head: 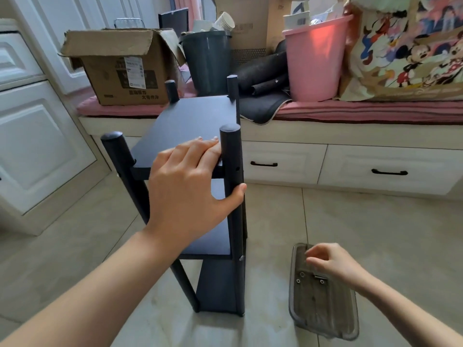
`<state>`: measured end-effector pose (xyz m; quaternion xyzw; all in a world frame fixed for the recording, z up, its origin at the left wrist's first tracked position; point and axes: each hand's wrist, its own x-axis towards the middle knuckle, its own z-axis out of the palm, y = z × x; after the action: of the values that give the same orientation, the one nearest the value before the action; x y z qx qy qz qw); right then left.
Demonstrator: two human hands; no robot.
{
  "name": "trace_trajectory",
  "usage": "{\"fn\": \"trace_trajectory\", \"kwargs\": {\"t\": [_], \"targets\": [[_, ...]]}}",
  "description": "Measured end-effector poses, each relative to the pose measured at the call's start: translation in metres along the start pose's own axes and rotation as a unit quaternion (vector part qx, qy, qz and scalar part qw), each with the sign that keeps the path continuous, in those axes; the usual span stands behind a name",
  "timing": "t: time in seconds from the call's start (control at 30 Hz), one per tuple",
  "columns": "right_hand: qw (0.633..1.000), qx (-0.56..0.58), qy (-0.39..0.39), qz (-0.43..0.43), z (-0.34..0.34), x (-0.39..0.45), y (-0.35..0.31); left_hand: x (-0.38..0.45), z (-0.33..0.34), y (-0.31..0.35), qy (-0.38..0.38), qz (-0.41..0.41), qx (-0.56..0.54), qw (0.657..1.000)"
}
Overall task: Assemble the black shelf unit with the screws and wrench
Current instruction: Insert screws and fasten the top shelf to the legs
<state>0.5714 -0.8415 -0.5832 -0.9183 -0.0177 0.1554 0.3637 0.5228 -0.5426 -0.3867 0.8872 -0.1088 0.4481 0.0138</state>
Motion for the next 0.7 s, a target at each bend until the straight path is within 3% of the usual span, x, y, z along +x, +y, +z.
{"fn": "trace_trajectory", "kwargs": {"t": [0.17,0.37,0.7], "targets": [[0.995,-0.04,-0.072,0.062,0.058,0.025,0.039,0.0,0.004,0.003,0.025,0.013,0.006,1.0],[0.99,-0.023,-0.109,0.09,0.11,0.04,0.039,0.001,0.005,0.004,0.02,0.008,0.011,1.0],[0.992,0.025,-0.027,0.12,0.161,0.03,0.022,0.001,0.004,0.004,0.012,0.009,0.011,1.0]]}}
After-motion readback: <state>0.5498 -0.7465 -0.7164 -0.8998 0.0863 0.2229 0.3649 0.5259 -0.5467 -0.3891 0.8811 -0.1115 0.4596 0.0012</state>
